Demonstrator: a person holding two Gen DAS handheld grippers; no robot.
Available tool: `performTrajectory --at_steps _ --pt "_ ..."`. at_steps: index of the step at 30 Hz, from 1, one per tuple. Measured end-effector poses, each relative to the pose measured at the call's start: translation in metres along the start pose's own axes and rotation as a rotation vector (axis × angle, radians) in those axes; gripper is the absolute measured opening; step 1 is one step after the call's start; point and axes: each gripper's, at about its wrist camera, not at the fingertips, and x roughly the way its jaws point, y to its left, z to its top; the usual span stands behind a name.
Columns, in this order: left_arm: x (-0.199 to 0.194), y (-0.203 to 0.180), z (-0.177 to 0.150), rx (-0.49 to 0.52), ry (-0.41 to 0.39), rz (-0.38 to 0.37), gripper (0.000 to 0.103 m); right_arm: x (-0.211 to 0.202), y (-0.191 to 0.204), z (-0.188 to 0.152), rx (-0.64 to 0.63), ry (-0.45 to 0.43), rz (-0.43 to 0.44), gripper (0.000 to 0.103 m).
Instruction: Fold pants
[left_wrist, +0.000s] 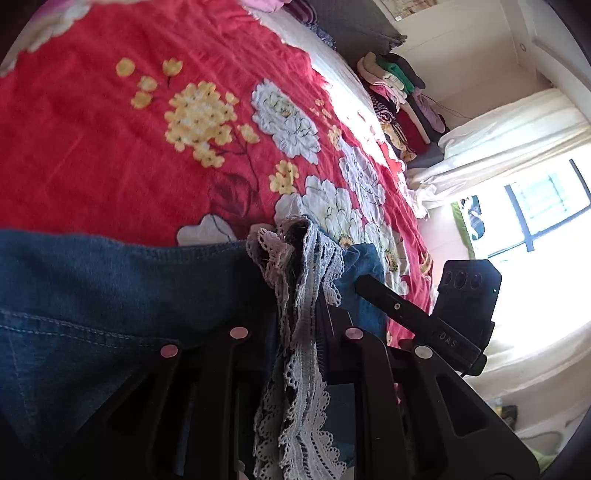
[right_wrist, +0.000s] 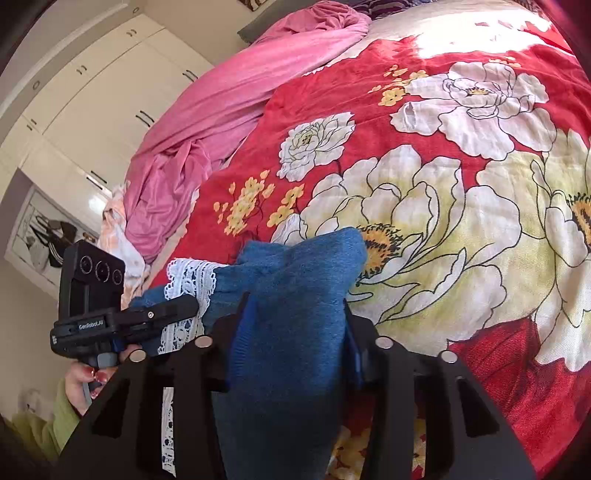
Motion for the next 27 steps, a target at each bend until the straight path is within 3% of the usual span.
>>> performTrajectory --at_steps 3,6,11,13,14,16,18,27 --pt "-0.006 -0.016 0.005 0.114 -0.052 0.092 0.010 -0.009 0.000 0.005 -0.009 -0.049 -0.014 0.024" --pt "0.004 -0.003 0.007 0.092 -0.026 0.143 0.010 -0.004 0.003 0.006 -0.039 -0.038 -0.085 0.025" --pt "0.011 0.015 0.000 0.080 -0.005 0.178 0.014 0.013 0.020 0.000 -0.183 0.004 -0.258 0.036" --pt "0.010 0.018 0.000 0.070 0.001 0.167 0.015 0.016 0.024 -0.001 -0.217 0.005 -0.294 0.047" --pt "0.009 0.017 0.000 0.069 0.006 0.164 0.015 0.016 0.024 -0.002 -0.220 0.003 -0.303 0.051" --pt "0.005 0.016 -0.001 0.070 0.007 0.161 0.017 0.010 0.025 -0.003 -0.209 -0.011 -0.301 0.069" --pt "-0.001 0.015 -0.004 0.072 0.005 0.157 0.020 0.000 0.027 -0.006 -0.200 -0.038 -0.296 0.075" --pt "-0.030 0.008 -0.022 0.084 -0.031 0.173 0.038 -0.030 0.035 -0.034 -0.185 -0.042 -0.274 0.083"
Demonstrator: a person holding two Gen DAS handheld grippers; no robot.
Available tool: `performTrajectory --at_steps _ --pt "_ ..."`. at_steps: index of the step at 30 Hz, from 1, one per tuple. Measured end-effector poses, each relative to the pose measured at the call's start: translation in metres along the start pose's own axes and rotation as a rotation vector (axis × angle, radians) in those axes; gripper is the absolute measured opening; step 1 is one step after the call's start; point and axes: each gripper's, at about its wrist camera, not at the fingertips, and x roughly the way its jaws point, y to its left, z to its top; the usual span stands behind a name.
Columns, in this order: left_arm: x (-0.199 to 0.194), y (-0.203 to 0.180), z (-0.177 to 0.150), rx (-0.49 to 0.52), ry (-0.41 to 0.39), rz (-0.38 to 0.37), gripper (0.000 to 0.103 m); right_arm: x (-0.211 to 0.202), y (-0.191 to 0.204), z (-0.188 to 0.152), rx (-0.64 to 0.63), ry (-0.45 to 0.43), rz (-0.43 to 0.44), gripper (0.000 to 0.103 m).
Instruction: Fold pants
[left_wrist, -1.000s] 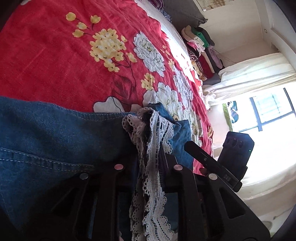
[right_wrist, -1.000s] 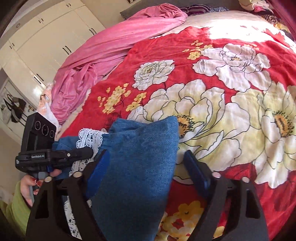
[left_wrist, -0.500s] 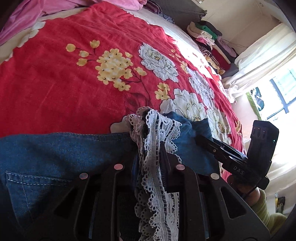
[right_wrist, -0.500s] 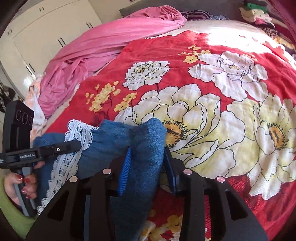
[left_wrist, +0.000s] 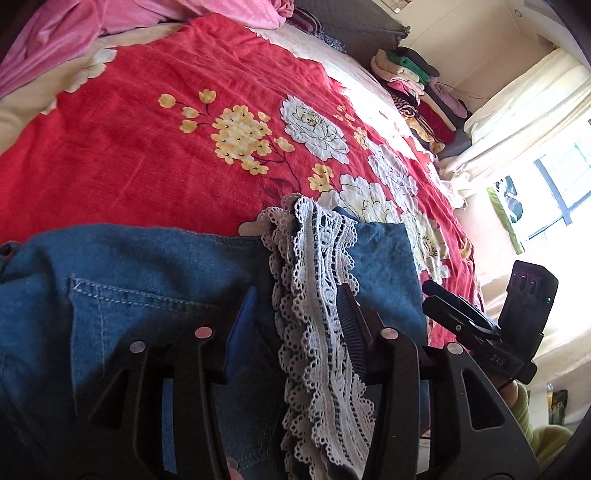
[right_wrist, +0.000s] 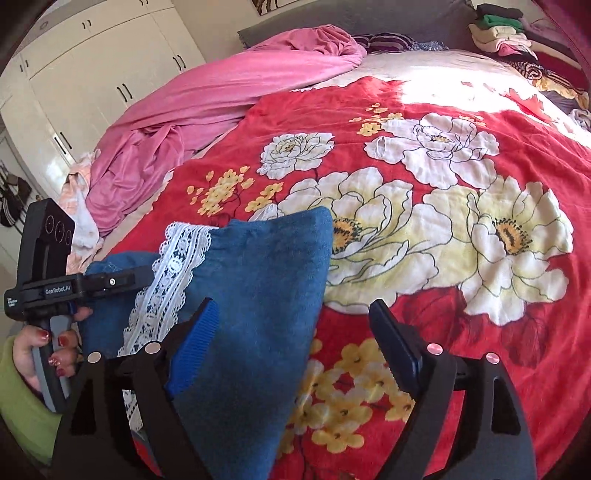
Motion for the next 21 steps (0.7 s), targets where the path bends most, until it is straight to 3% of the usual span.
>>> performTrajectory --at_steps 21 --pt "-0.036 -0.007 -0.050 0.022 -0.002 -0.003 0.054 -0.026 0.023 -0.038 -0.023 0.031 0.016 0.083"
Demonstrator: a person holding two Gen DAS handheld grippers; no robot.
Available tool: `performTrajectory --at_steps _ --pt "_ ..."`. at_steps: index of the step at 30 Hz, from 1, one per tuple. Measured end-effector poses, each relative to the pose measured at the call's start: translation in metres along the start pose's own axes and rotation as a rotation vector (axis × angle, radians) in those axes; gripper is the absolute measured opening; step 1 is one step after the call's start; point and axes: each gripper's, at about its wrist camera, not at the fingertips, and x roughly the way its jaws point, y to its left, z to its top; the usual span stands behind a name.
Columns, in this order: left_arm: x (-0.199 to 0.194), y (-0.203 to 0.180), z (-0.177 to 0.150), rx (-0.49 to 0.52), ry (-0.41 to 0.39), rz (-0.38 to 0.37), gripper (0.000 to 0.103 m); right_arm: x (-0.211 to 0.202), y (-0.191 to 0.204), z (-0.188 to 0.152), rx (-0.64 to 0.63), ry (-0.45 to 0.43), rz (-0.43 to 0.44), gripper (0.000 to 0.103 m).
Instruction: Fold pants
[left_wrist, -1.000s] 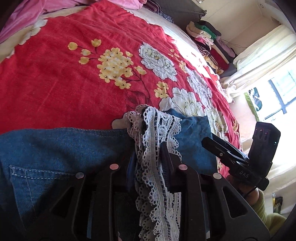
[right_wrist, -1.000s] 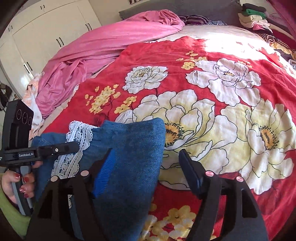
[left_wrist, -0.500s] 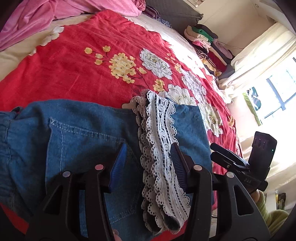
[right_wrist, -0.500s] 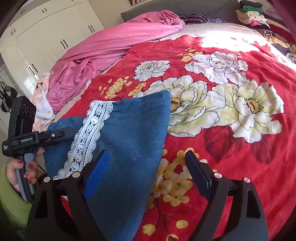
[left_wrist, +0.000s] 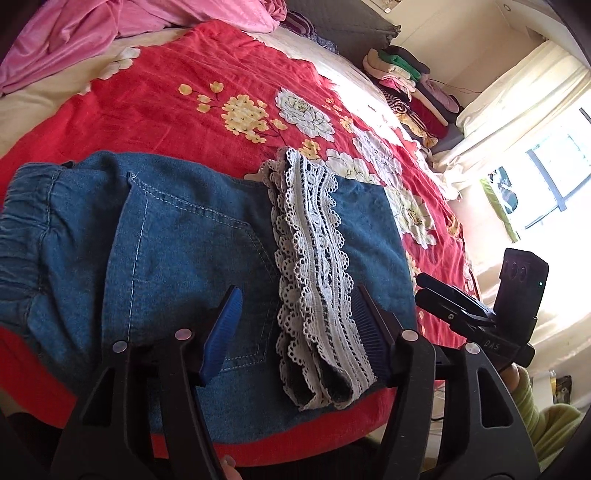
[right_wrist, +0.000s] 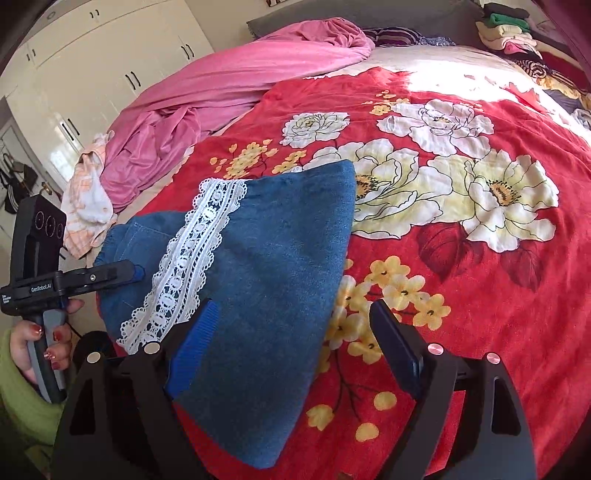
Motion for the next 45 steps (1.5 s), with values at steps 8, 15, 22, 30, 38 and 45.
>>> performTrajectory --at_steps 8,15,22,30,38,45 --pt "0.005 -0.014 -0.020 0.036 0.050 -0.007 0.058 -0.006 0.007 -0.015 -0.017 0.030 0.009 0.083" --pt "0.017 -0.022 -0.038 0.037 0.100 -0.016 0.055 0.004 0.012 -0.032 -0.012 0.084 0.019 0.083" --pt "0.017 -0.028 -0.043 0.082 0.099 0.011 0.013 0.008 0.024 -0.039 -0.066 0.106 0.031 0.061" --pt "0.013 -0.018 -0.058 0.079 0.103 0.042 0.015 0.007 0.025 -0.044 -0.077 0.113 0.024 0.068" --pt "0.013 -0.022 -0.060 0.114 0.092 0.079 0.022 0.000 0.026 -0.041 -0.084 0.087 -0.009 0.074" --pt "0.009 -0.022 -0.061 0.115 0.083 0.087 0.025 -0.006 0.024 -0.040 -0.077 0.071 -0.026 0.074"
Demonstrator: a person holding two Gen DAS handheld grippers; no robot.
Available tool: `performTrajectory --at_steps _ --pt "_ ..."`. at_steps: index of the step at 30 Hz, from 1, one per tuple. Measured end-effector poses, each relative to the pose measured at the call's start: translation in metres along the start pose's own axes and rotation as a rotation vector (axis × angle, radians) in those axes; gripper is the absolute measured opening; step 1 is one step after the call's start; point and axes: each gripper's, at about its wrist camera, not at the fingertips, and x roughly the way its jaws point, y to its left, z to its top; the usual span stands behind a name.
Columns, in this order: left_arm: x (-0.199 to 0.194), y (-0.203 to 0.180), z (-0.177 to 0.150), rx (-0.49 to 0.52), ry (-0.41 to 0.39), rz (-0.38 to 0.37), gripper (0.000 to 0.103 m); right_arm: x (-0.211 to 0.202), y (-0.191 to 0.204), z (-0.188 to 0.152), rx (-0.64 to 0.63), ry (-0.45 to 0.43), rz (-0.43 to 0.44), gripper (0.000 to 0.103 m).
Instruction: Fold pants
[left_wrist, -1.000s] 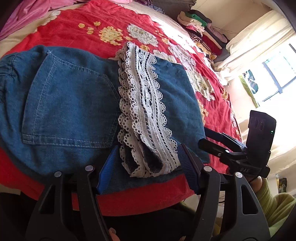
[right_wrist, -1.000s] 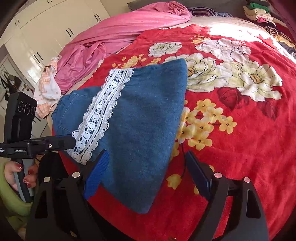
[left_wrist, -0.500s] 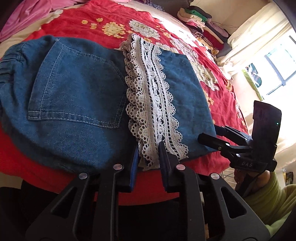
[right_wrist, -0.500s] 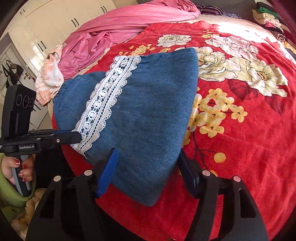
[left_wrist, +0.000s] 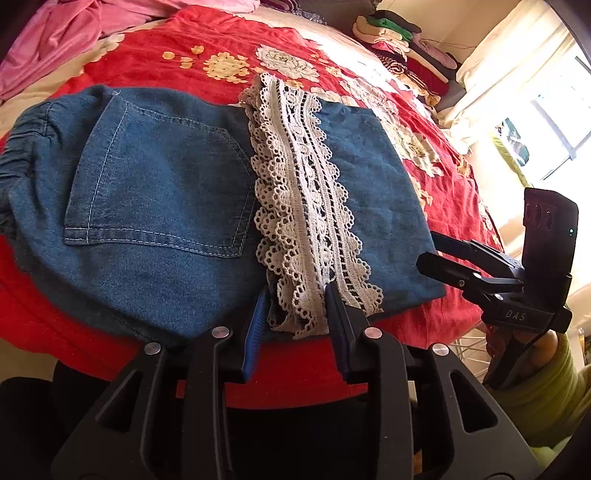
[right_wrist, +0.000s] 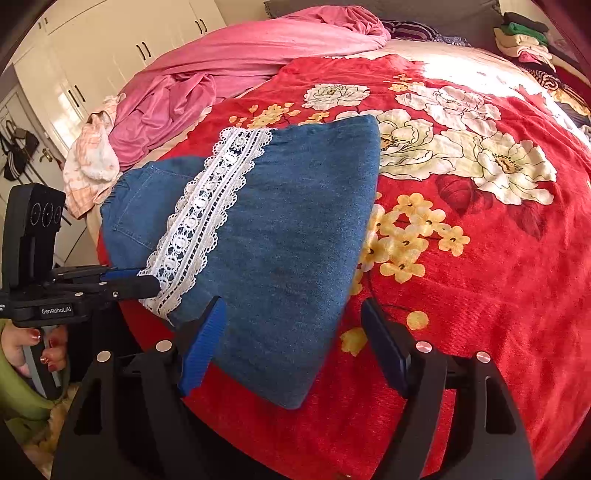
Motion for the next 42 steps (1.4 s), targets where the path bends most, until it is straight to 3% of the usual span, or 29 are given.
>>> performTrajectory --at_steps 3,6,15,18,20,26,42 --pt "-0.002 0.000 0.000 0.001 -0.006 0.006 0.026 -0.001 0.001 0.001 -0.002 -0.002 -0.004 0.074" --pt "-0.005 0.001 -0.001 -0.002 -0.011 0.009 0.028 -0.002 0.003 0.002 -0.004 -0.006 -0.010 0.084" --pt "-0.018 0.006 -0.003 -0.013 -0.043 0.016 0.038 -0.009 0.015 0.011 -0.024 -0.039 -0.025 0.084" --pt "-0.025 0.010 -0.004 -0.015 -0.062 0.040 0.043 -0.008 0.020 0.015 -0.032 -0.042 -0.033 0.092" --pt "-0.029 0.014 -0.005 -0.018 -0.071 0.055 0.051 -0.007 0.024 0.018 -0.033 -0.049 -0.033 0.093" --pt "-0.044 0.023 -0.007 -0.029 -0.112 0.077 0.060 -0.002 0.039 0.031 -0.062 -0.053 -0.033 0.095" --pt "-0.072 0.060 -0.013 -0.083 -0.180 0.168 0.073 0.019 0.088 0.076 -0.173 -0.067 -0.008 0.098"
